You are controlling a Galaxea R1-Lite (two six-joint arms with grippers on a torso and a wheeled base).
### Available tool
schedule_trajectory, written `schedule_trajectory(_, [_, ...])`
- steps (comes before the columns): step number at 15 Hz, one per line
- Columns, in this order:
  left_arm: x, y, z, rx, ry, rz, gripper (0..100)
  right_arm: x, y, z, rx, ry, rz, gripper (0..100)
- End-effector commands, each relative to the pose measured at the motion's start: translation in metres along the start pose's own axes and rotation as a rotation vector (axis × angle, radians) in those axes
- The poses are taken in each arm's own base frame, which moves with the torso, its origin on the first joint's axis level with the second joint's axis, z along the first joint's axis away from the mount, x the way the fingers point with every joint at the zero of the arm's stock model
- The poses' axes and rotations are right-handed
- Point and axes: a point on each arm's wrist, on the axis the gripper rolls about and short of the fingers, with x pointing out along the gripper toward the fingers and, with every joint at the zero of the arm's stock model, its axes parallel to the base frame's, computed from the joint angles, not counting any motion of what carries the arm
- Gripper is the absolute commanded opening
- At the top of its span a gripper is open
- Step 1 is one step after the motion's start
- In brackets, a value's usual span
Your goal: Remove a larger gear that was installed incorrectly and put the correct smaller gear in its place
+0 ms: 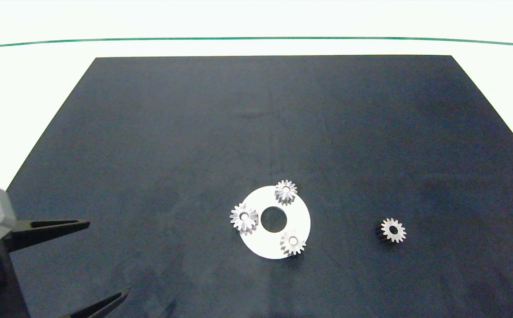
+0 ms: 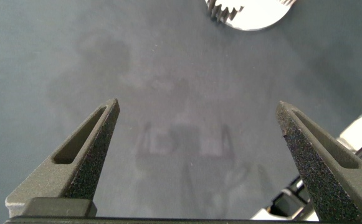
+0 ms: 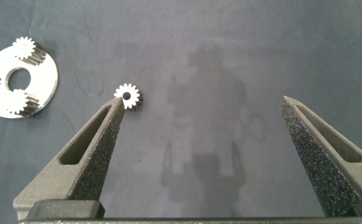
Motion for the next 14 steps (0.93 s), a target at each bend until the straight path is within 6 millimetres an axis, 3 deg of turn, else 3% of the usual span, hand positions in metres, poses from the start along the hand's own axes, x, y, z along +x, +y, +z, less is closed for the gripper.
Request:
schedule_trajectory(1, [0.036,-0.005,0.002,0.043,0.105,-0.038,100,0.004,0.0,0.003,0.002,0.012,-0.012,100])
schedule_trajectory(8, [0.094,-0.027,0.021,0.149,0.097,-0.005,100,0.005,0.0,0.005,0.001,0.012,-0.012,100])
schedule_trajectory(14, [0.118,-0.042,0.038,0.173,0.088,-0.016,100,0.005,0.0,0.004,0.002,0.013,-0.013,100])
